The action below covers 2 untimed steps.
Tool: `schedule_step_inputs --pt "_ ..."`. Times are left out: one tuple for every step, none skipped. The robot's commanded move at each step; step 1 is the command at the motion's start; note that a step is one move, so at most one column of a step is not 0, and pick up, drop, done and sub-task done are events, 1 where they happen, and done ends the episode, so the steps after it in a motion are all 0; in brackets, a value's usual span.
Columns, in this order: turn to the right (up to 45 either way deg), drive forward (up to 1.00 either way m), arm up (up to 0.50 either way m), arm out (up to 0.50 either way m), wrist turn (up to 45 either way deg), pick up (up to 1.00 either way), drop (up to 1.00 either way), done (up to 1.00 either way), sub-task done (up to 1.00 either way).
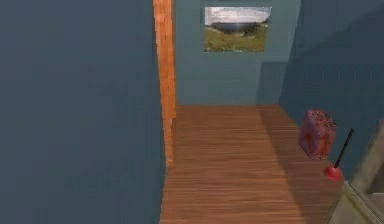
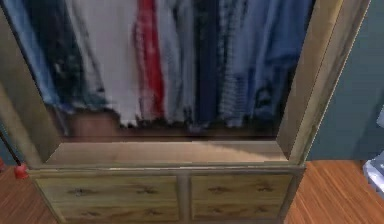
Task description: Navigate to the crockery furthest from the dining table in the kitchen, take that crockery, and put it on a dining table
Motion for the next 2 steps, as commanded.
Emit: schedule_step_inputs --pt "0.0 1.00 0.00 0.00 0.0 0.00 0.00 0.00 0.00" --pt "0.0 0.75 0.00 0.00 0.0 0.00 0.00 0.00 0.00"
